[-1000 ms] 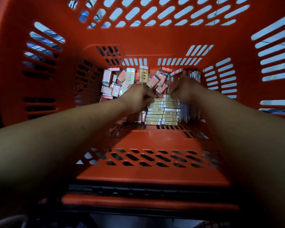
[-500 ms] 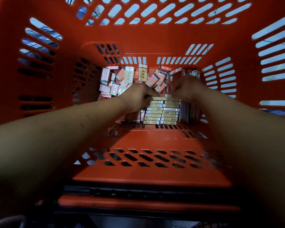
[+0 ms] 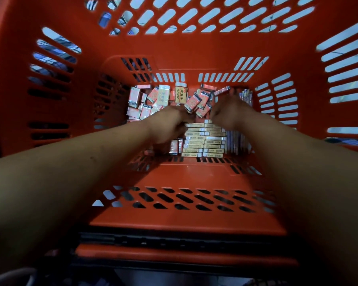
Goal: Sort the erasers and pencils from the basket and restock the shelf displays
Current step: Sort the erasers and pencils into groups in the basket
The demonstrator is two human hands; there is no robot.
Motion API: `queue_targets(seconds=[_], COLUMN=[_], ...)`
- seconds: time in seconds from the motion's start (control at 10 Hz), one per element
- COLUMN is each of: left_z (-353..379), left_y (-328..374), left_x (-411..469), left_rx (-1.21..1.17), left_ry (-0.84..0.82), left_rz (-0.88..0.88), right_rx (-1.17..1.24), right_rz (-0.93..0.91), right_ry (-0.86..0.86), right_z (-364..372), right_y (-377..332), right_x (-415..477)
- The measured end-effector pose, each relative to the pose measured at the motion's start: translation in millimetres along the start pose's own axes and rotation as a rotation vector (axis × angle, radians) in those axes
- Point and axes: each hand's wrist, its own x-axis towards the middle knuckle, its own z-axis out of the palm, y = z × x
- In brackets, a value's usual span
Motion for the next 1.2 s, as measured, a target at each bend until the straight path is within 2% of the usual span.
queue_targets(seconds=[0.1, 0.2, 0.3, 0.4, 0.5, 0.7, 1.0, 1.2], left_z=[-11.2, -18.2, -17.5, -10.3, -2.7, -1.4, -0.1, -6.2], left_y=[-5.6, -11.2, -6.2, -0.9, 1.8, -11.3, -14.4, -15.4], left_x=[-11.3, -12.3, -10.4, -9.1, -8.5, -12.2, -11.8, -12.7], left_rx=[0.061, 0.101, 0.115, 0.09, 0.037, -0.046, -0.139, -0.331], left_ry=[0.023, 0.021, -0.026, -0.008, 0.037, 0.093, 0.143, 0.193], left_rz=[-0.07, -0.261, -0.329, -0.371, -0.429, -0.414, -0.339, -0.369], right_rx=[-0.023, -0.014, -0.004, -0.016, 0.007, 0.012, -0.044, -0.071], right_rz=[-0.039, -0.019, -0.024, -0.011, -0.041, -0.064, -0.083, -0.099], right_ry=[-0.027, -0.005, -0.002, 0.069, 0.044, 0.075, 0.032, 0.024], right_z=[1.4, 2.9, 4.7, 5.7, 8.0, 9.2, 5.4, 4.5], right_y=[0.0, 1.4, 3.1, 7.0, 5.3, 5.8, 6.0, 5.8], right_x=[1.2, 0.3, 1.5, 4.1, 4.7, 7.6, 3.2, 2.2])
